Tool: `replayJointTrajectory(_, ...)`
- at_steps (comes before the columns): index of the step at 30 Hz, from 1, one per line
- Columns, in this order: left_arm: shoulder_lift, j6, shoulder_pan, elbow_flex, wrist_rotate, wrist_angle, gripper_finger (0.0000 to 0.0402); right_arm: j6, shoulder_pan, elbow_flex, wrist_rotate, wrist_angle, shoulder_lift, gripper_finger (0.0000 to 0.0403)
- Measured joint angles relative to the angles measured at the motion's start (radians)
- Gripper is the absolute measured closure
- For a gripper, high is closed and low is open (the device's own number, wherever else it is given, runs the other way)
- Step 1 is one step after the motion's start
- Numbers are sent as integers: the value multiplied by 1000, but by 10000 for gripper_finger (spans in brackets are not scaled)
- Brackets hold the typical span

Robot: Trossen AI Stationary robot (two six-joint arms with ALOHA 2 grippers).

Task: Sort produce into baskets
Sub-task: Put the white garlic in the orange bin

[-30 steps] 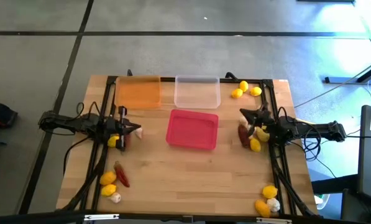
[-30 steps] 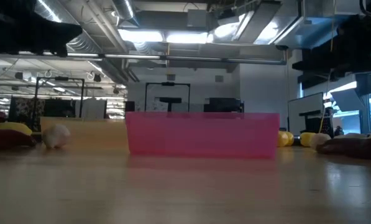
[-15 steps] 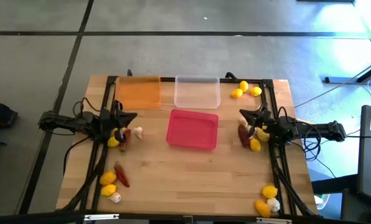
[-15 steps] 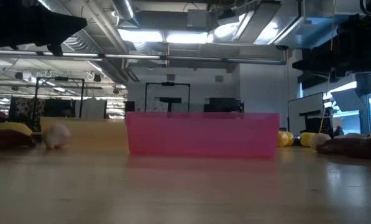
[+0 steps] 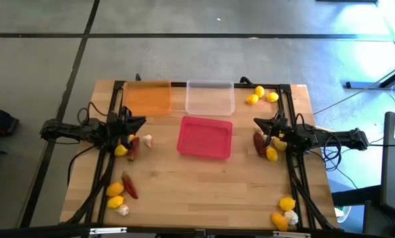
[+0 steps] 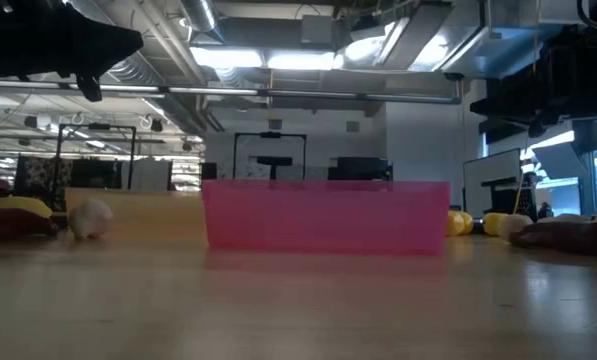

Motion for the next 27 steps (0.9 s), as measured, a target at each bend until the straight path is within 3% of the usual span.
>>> replayJointTrajectory(7, 3, 27, 7, 6, 0, -4, 234, -1, 0, 0, -54, 76, 0, 396)
replayJointTrajectory(11, 31, 29, 7, 46, 0, -32, 198, -1, 0, 0, -78, 112, 0, 396)
replayJointTrajectory(21, 293, 55, 6, 300, 0, -357, 191, 40, 0, 0, -122, 142, 0, 396)
replayJointTrajectory(27, 486, -110, 6, 489, 2, -673, 196, 49, 0, 0, -123, 145, 0, 396)
